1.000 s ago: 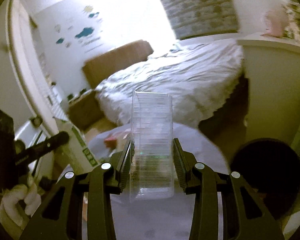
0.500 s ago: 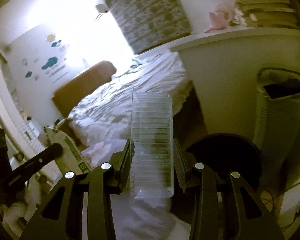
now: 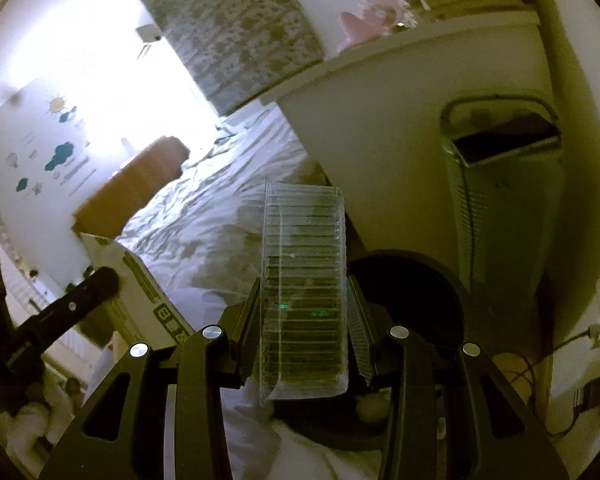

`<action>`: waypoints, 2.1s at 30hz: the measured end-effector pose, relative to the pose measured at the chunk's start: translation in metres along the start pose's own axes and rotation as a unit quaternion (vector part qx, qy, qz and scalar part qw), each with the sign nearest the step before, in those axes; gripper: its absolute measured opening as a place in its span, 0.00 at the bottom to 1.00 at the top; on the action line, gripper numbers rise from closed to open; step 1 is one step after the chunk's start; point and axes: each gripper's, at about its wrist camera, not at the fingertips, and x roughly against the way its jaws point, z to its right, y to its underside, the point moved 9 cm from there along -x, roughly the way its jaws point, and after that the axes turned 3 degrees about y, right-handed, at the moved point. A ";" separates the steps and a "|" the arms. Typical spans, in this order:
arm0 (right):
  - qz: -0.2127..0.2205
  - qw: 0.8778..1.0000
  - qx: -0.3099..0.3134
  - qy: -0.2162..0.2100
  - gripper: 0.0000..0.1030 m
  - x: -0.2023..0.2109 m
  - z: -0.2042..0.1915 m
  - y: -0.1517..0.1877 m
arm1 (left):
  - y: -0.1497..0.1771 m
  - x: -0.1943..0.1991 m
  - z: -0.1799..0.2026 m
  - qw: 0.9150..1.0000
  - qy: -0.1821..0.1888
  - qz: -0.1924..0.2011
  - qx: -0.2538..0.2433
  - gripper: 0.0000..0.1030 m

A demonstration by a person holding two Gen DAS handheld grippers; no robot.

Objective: Collect trash
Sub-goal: 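Carry both items to the black bin and open both tools to drop them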

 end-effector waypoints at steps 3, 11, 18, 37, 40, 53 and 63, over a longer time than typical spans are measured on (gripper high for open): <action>-0.007 1.000 -0.006 0.005 0.39 -0.006 0.009 0.003 | 0.004 -0.012 0.004 1.000 0.003 -0.008 -0.003 0.25; -0.026 0.999 -0.028 0.018 0.39 -0.021 0.034 0.016 | 0.015 -0.039 0.009 0.999 0.006 -0.031 -0.006 0.25; -0.038 0.998 -0.037 0.025 0.39 -0.029 0.045 0.025 | 0.022 -0.059 0.012 0.999 0.008 -0.046 -0.007 0.25; -0.057 0.996 -0.055 0.033 0.41 -0.043 0.060 0.033 | 0.028 -0.087 0.020 0.998 0.008 -0.065 -0.010 0.28; -0.058 0.996 -0.055 0.031 0.42 -0.041 0.058 0.034 | 0.027 -0.085 0.021 0.998 0.007 -0.063 -0.012 0.33; -0.046 0.998 -0.032 0.009 0.70 -0.025 0.017 0.028 | 0.010 -0.030 0.005 1.000 -0.008 -0.009 -0.007 0.73; -0.079 0.995 0.042 -0.037 0.73 -0.043 -0.076 0.044 | 0.025 0.035 -0.073 0.997 -0.054 0.012 0.048 0.77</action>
